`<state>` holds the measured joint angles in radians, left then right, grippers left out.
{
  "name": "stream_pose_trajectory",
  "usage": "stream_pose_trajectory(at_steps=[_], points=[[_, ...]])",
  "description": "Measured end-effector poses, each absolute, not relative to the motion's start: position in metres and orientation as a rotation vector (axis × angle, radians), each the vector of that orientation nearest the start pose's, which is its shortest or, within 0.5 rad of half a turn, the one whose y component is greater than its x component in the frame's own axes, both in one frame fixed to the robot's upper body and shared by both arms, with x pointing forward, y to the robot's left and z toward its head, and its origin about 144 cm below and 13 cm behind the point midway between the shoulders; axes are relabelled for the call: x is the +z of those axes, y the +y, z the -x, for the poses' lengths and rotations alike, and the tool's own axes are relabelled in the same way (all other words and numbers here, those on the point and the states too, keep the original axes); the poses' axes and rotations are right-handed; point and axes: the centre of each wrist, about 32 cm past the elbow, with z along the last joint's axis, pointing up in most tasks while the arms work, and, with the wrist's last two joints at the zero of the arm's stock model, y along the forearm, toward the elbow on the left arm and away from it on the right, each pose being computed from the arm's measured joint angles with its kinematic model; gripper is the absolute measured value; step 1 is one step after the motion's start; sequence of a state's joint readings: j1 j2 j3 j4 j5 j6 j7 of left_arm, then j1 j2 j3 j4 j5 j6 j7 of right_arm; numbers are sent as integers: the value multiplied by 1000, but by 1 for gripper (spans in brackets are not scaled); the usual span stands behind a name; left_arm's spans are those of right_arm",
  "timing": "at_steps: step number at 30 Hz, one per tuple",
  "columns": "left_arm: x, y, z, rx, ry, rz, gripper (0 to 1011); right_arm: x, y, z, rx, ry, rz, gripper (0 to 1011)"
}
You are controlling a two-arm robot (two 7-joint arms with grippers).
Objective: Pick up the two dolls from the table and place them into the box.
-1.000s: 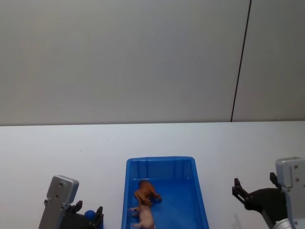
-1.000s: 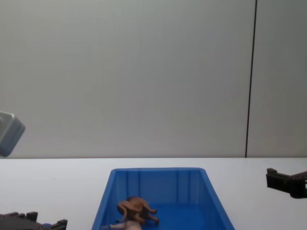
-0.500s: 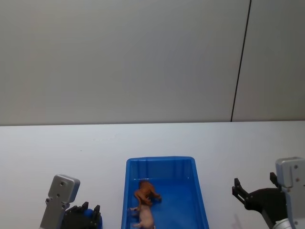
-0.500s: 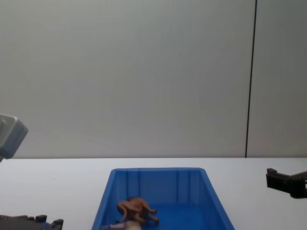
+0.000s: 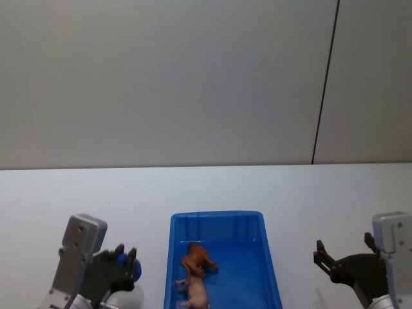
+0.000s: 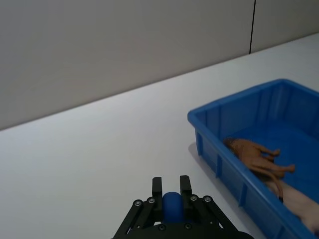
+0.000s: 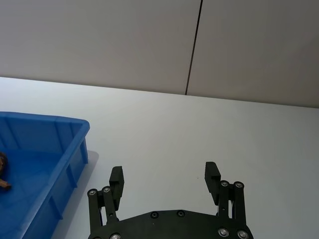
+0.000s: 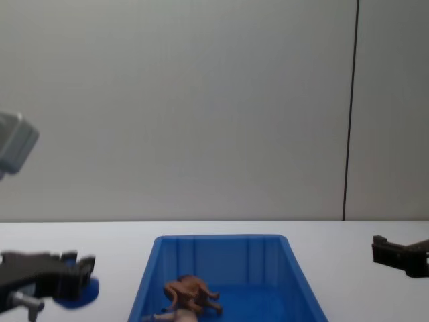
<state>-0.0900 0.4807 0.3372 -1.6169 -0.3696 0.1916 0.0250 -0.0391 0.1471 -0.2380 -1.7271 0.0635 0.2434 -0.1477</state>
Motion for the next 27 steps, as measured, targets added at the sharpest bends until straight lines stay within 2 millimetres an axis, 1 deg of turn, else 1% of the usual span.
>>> stream_pose_trajectory(at_steps=[1,3,4,10,13,20,21,24,26,27], points=[[1171,262,-468,1276,15,-249,201,1169,-188,-437,-1469,34,189,1001],[1172,262,-468,1276,6,-245,199,1169,-188,-437,-1469,34,189,1001],[1178,261,-470,1271,-22,-230,189,1169,-188,-437,-1469,34,189,1001],[1196,254,-476,1243,-101,-181,156,1169,-188,-437,-1469,34,189,1001],[1202,251,-478,1225,-124,-162,143,1169,-188,-437,-1469,34,189,1001],[1213,236,-484,1153,-165,-116,109,1169,-188,-437,-1469,34,189,1001],[1215,231,-486,1135,-169,-105,108,1169,-188,-437,-1469,34,189,1001],[1219,221,-488,1104,-176,-92,205,1169,-188,-437,-1469,34,189,1001],[1220,213,-489,1085,-174,-86,288,1169,-188,-437,-1469,34,189,1001],[1220,213,-489,1085,-174,-86,308,1169,-188,-437,-1469,34,189,1001]])
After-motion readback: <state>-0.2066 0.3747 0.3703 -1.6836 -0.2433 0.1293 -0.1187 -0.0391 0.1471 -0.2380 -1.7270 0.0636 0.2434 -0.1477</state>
